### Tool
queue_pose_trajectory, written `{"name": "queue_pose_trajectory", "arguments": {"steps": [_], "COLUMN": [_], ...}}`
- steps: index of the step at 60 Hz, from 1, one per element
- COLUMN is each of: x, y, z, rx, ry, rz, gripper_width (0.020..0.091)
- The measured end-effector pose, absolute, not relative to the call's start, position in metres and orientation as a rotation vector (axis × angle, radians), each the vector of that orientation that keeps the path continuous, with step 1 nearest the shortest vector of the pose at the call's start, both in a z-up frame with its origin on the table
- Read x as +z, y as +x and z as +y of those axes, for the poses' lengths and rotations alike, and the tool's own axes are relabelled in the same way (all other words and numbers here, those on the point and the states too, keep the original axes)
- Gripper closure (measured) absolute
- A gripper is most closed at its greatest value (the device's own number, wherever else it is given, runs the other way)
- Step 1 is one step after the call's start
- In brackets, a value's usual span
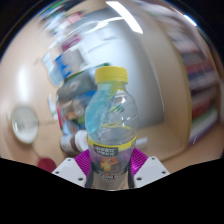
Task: Pour water
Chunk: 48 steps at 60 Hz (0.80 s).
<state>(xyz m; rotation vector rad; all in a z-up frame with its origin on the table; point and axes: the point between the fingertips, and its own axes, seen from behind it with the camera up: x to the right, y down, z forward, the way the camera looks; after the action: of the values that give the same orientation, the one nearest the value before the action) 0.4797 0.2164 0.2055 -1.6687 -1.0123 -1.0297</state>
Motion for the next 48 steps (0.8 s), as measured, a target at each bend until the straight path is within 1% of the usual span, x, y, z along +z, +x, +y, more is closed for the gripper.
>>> {"name": "queue_pose_trajectory", "arguments": {"steps": [3,7,9,11,12,15,20,21,22,32,34,38,42,48], "x": [0.203,0.199,0.192,0.173,0.174,0.153,0.127,0.109,0.112,0.054,0.061,0.059,0.063,0.064], "y": [0.479,0.473,0.473,0.479,0.482,0.486,0.485,0.483,0.487,0.498,0.497,0.492,0.488,0.488], "z": [0.208,0.198,0.194,0.189,0.19,0.185,0.184,0.177,0.183,0.18,0.183,0.181,0.179,0.182], "rx": [-0.759,-0.447,-0.339,-0.251,-0.223,-0.145,-0.067,-0.054,-0.057,0.0,0.017,0.037,0.016,0.034], "ry": [-1.781,-1.835,-1.838,-1.817,-1.843,-1.862,-1.878,-1.855,-1.873,-1.904,-1.857,-1.82,-1.769,-1.749], "rz": [-0.721,-0.412,-0.296,-0.189,-0.168,-0.08,-0.044,-0.018,-0.034,0.042,0.04,0.004,-0.062,-0.061], "gripper_width": [0.0622,0.0621,0.0622,0.0621,0.0621,0.062,0.0618,0.0618,0.0616,0.0598,0.0593,0.059,0.0586,0.0587]}}
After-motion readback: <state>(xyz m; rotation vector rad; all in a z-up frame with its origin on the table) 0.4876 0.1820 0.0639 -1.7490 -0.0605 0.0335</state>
